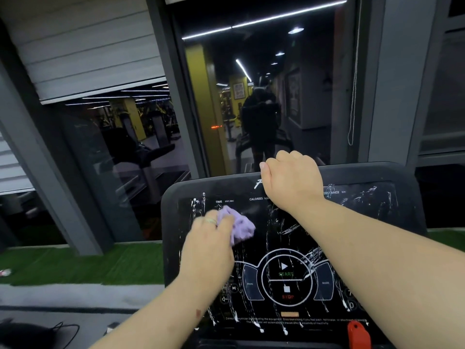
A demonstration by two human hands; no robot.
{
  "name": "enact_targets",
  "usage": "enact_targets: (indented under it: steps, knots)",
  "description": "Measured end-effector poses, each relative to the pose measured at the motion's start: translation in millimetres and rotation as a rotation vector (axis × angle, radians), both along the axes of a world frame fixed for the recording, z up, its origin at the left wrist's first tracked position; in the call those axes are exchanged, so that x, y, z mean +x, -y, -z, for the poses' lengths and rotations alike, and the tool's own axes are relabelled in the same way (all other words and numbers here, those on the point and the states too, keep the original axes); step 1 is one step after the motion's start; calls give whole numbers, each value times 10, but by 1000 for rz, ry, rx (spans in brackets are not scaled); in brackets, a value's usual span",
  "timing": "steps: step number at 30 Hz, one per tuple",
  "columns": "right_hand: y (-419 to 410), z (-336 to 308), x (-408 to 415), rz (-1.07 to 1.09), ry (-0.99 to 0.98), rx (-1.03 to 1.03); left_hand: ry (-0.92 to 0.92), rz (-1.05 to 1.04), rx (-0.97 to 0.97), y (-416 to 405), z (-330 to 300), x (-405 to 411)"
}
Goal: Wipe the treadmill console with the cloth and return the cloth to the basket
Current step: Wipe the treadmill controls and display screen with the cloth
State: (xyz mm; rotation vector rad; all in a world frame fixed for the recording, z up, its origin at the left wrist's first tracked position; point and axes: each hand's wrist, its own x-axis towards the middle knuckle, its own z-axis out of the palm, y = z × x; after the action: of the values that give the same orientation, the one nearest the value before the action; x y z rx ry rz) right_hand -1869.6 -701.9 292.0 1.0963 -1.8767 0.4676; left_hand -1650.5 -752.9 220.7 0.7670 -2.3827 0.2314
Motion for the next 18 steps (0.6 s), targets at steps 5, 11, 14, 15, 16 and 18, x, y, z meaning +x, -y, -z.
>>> enact_targets:
  steps: [5,11,14,15,16,18]
  knots:
    - [-13,-11,12,0,1,5,-94,-86,-6,264,-217,42]
    - [-6,-10,11,-10,5,-9,87,72,-121,82,-90,105]
    - [-13,-10,17,-5,4,-4,-46,-56,-33,246,-255,72]
    - [-15,-12,16,-5,5,0,-91,-90,10,232,-254,60]
    - [-16,-12,15,-6,8,2,-101,-85,21,187,-208,42]
    - [-15,-9,15,-5,11,2,-9,-8,-26,40,-69,33]
